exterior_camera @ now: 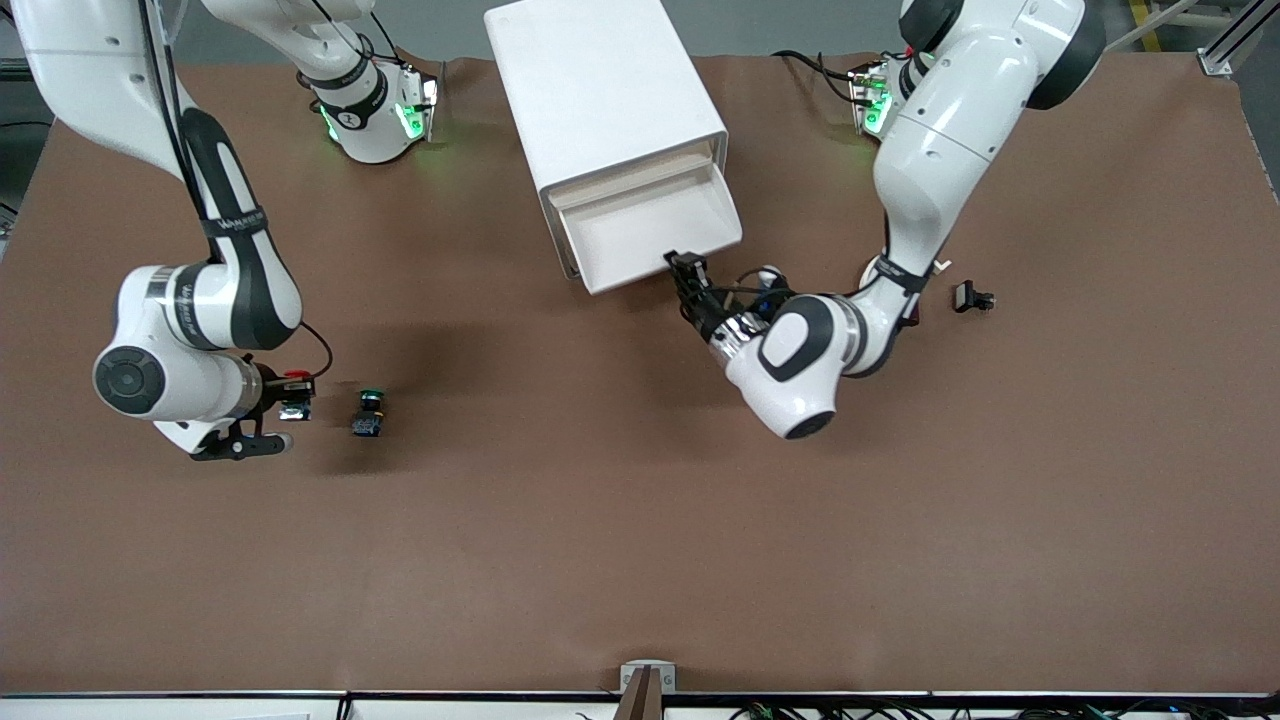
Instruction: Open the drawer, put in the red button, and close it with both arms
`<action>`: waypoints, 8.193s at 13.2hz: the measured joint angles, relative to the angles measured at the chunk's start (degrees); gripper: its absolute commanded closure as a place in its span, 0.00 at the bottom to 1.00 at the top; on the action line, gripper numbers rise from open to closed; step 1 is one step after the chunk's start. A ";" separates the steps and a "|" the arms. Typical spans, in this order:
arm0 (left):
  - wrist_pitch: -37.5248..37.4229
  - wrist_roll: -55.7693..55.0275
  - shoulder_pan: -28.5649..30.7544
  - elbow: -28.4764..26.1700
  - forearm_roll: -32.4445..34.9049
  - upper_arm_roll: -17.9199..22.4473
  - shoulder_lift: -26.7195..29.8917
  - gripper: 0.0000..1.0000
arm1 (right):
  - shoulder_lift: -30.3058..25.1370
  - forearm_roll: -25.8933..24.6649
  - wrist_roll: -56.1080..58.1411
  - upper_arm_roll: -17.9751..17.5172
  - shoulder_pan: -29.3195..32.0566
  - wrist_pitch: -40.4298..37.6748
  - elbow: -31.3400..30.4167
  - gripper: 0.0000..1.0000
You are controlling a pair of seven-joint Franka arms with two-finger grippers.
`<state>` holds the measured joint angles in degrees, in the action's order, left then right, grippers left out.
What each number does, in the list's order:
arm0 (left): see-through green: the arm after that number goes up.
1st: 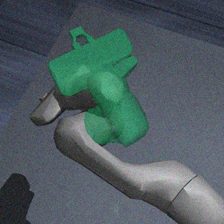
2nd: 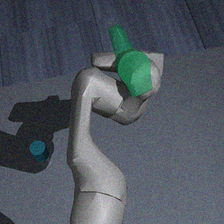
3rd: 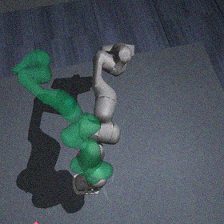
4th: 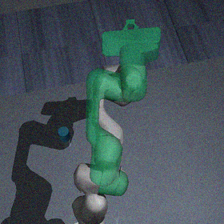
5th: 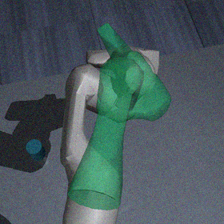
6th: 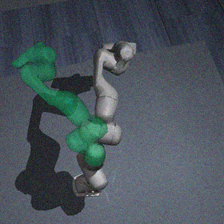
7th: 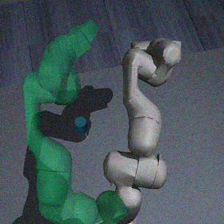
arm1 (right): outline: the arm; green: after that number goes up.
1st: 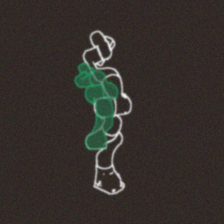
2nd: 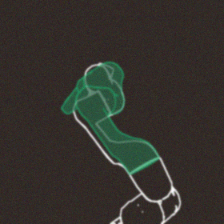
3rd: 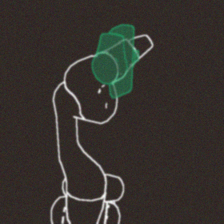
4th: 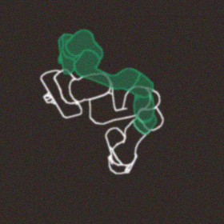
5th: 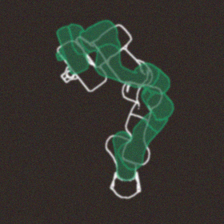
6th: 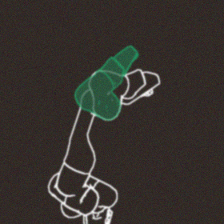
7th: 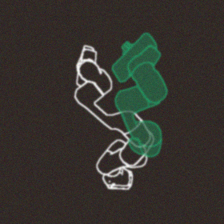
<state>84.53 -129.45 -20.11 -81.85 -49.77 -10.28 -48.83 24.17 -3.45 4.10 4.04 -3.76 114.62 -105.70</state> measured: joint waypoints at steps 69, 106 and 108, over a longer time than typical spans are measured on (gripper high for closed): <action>4.23 76.81 1.53 9.90 34.91 15.64 14.51 0.00 | 8.94 18.53 -115.55 -0.92 -47.55 -7.41 26.59 0.00; 43.22 81.67 -16.57 -20.51 39.93 2.47 21.05 0.00 | -37.03 6.89 -2.59 0.94 -3.51 -19.45 -7.65 0.00; 42.67 81.05 -16.59 -20.65 39.93 1.46 21.05 0.00 | -38.41 6.80 -2.61 0.77 -3.51 -19.65 -7.76 0.00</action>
<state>127.20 -48.41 -36.70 -102.51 -9.85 -8.82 -27.78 -14.24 3.36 1.49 4.81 -7.27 94.97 -113.46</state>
